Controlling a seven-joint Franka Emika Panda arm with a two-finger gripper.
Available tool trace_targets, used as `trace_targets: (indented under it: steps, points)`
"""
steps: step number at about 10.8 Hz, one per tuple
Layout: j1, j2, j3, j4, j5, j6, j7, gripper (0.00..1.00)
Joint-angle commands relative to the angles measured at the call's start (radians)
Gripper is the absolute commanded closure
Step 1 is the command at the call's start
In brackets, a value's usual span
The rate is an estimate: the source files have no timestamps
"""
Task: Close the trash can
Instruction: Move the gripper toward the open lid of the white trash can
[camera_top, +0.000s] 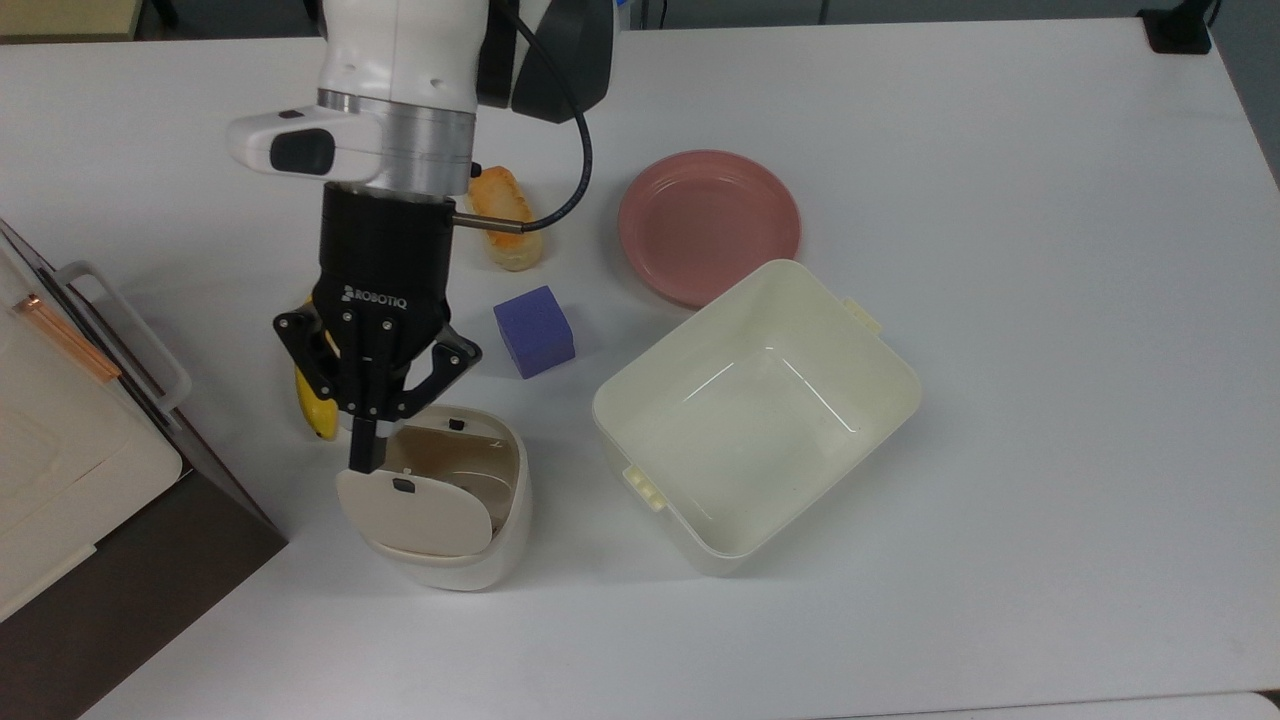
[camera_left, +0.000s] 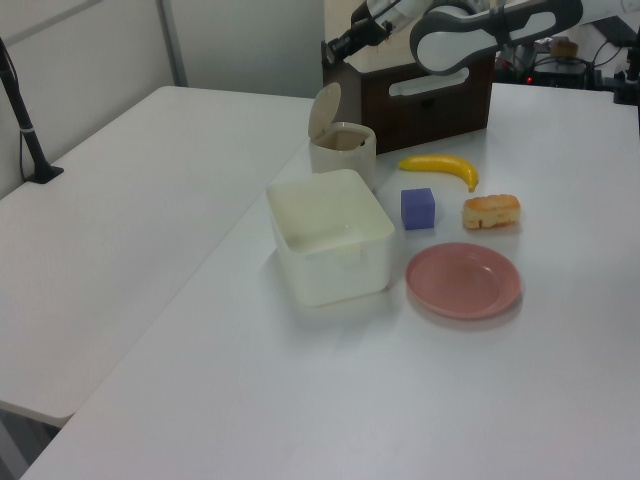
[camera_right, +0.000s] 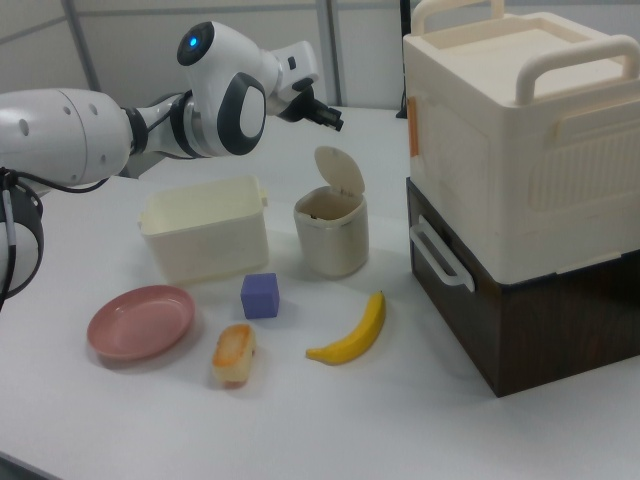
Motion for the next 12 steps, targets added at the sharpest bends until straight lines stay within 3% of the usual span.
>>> trace_targets:
  steps: [1, 12]
  points:
    - [-0.009, 0.029, -0.002, 0.048, -0.008, 0.010, 0.027, 1.00]
    - [-0.027, 0.084, 0.028, 0.032, -0.033, 0.055, 0.020, 1.00]
